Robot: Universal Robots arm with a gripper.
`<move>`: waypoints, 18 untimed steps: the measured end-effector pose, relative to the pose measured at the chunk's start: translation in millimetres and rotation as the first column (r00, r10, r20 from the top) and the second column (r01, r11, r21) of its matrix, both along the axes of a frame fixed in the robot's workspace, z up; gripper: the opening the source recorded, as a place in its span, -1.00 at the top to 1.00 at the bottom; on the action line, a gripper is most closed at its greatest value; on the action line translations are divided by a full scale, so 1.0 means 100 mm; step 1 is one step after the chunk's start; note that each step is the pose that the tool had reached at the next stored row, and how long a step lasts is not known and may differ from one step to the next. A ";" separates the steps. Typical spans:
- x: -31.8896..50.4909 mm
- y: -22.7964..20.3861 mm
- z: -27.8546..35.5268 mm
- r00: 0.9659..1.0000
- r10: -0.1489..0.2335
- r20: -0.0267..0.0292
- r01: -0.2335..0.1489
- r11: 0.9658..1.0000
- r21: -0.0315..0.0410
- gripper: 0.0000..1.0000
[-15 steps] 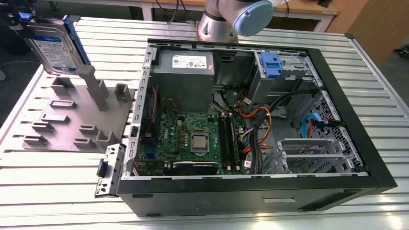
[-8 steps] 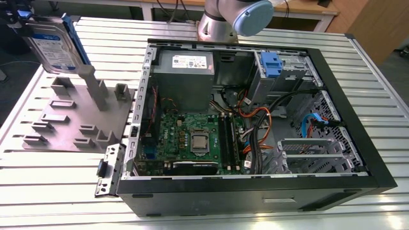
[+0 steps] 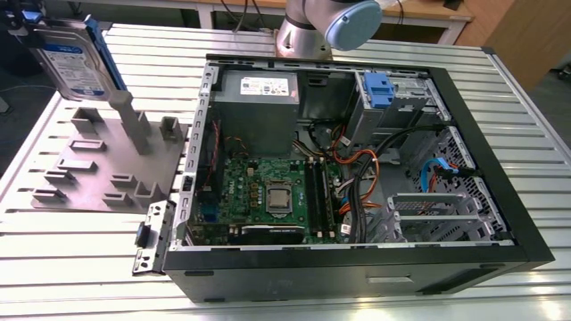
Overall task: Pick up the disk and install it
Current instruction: 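Pick up the disk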
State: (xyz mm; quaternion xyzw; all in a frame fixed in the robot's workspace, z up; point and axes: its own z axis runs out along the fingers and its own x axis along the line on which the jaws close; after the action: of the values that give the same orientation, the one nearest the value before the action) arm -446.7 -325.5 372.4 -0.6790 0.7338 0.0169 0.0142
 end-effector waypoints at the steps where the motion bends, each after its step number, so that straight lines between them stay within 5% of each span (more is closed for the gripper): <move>1: 0.000 0.000 0.007 1.000 0.000 0.000 0.000 1.000 0.000 0.27; 18: 0.000 0.000 0.127 1.000 0.000 0.000 0.000 1.000 0.000 0.27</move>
State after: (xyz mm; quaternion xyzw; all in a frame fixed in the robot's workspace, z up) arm -446.7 -325.6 385.1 -0.6791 0.7338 0.0169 0.0141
